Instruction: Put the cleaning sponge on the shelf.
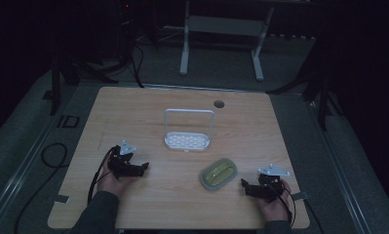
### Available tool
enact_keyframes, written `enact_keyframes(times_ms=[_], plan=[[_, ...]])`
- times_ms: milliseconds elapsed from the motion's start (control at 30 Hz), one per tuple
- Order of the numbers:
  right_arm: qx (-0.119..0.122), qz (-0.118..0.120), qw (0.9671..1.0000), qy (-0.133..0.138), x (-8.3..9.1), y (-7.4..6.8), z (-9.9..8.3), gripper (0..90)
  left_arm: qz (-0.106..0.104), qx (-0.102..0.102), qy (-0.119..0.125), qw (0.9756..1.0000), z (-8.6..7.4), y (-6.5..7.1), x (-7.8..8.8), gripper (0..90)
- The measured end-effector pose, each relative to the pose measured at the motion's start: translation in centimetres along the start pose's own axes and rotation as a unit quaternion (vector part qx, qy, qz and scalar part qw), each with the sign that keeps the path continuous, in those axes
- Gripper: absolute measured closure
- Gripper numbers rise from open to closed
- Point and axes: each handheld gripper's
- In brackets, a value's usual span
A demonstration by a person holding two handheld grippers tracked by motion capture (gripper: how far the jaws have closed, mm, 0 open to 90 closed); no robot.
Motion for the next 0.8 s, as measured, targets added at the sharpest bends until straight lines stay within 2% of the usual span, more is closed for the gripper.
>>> enact_keyframes(times_ms=[100,167,267,467,500,533,633,800], plan=[[-0.005,-0.004,1.0,0.0,0.0,-0.1,0.0,14.0,0.0,0.0,0.0,1.0,0.0,0.0,0.0,9.6],[-0.014,-0.011,0.9998,-0.002,0.2,-0.2,0.1,21.2,0.0,0.0,0.0,1.0,0.0,0.0,0.0,9.6],[-0.023,-0.003,0.9997,0.0,0.7,-0.6,0.3,23.6,0.0,0.0,0.0,1.0,0.0,0.0,0.0,9.6],[-0.007,-0.005,0.9999,0.012,1.9,-1.8,0.9,31.5,0.0,0.001,0.0,1.0,0.0,0.0,0.0,9.6],[0.001,-0.001,0.9998,0.02,2.4,-2.3,1.2,39.1,0.0,0.0,0.0,1.0,0.0,0.0,0.0,9.6],[0.001,-0.001,0.9998,0.02,2.4,-2.3,1.2,39.1,0.0,0.0,0.0,1.0,0.0,0.0,0.0,9.5],[0.013,0.012,0.9993,0.033,3.4,-3.1,1.7,54.7,0.0,0.001,0.0,1.0,0.0,0.0,0.0,9.6],[0.027,0.031,0.9983,0.041,4.1,-4.5,2.6,65.0,0.0,0.001,0.0,1.0,0.0,0.0,0.0,9.6]])
Point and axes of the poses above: each handheld gripper's, and its own axes: x roughly backward along the jaws, z roughly out of its top, y roughly to its right, and after that the axes turned 6 degrees about -y, right-handed
